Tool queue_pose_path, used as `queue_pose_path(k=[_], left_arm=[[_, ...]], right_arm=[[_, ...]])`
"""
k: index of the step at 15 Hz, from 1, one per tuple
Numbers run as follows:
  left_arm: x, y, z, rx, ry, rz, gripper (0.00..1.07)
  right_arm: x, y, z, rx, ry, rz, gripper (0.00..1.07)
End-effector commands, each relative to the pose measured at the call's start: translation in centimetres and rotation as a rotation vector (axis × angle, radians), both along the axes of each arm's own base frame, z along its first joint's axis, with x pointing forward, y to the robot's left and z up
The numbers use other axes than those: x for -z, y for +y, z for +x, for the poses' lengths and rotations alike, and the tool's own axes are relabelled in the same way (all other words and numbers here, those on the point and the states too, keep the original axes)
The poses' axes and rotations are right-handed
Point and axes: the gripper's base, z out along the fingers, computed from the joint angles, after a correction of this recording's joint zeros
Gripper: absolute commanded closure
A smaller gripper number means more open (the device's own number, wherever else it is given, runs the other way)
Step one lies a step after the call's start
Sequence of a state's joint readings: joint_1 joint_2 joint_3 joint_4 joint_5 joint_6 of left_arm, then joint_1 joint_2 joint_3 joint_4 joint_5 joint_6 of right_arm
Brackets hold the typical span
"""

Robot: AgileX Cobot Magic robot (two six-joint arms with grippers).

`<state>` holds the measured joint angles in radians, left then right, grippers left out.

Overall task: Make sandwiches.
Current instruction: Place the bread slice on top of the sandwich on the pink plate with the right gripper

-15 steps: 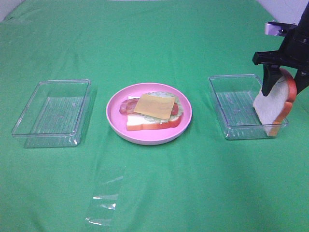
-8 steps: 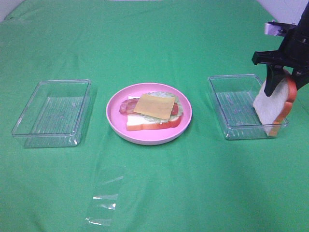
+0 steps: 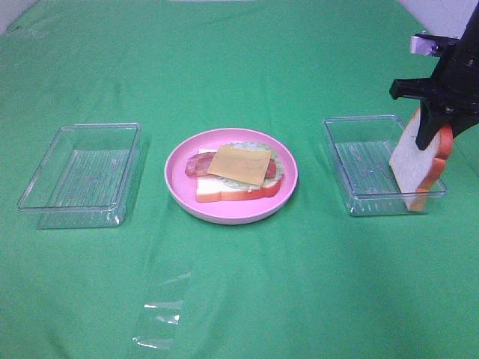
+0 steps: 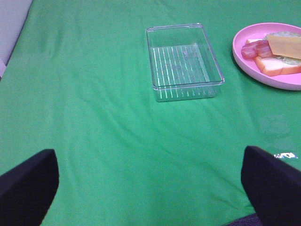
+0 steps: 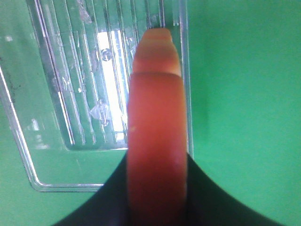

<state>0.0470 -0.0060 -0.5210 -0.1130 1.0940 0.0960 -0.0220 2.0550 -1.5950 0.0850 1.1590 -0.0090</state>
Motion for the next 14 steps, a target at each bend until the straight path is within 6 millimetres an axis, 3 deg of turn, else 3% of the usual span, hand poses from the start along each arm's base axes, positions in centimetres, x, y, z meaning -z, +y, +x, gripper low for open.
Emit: queue_pose_path(k=[1, 5, 8, 10, 12, 13, 14], left_arm=[[-0.1, 0.0, -0.2, 0.001, -0.032, -0.005, 0.09], [-0.1, 0.0, -0.2, 0.001, -0.032, -0.004, 0.09], [-0.1, 0.0, -0.2, 0.002, -0.032, -0.002, 0.09], [-0.1, 0.0, -0.2, 0.002, -0.032, -0.002, 0.09], [-0.1, 0.0, -0.2, 0.002, -0.032, -0.002, 0.09], [-0.1, 0.0, -0.2, 0.002, -0.032, -0.002, 0.09], [-0.1, 0.0, -0.2, 0.002, -0.032, -0.002, 0.09]], right_arm=[[-0.9, 0.1, -0.4, 0.018, 0.007, 0.007, 1.07], [-4.7, 0.4, -1.6, 0.023, -0.051, 0.041, 1.07], [-8.8, 1.4, -3.7, 0.014, -0.247, 0.147, 1.07], [-10.2, 2.3, -5.1, -0.010, -0.356, 0.239, 1.07], [-10.8, 4.0, -6.4, -0.053, -0.399, 0.437, 1.07], [-11.5, 5.6, -6.2, -0.094, -0.429, 0.647, 1.07], [-11.6, 6.1, -5.8, -0.094, -0.448, 0.733, 1.07]])
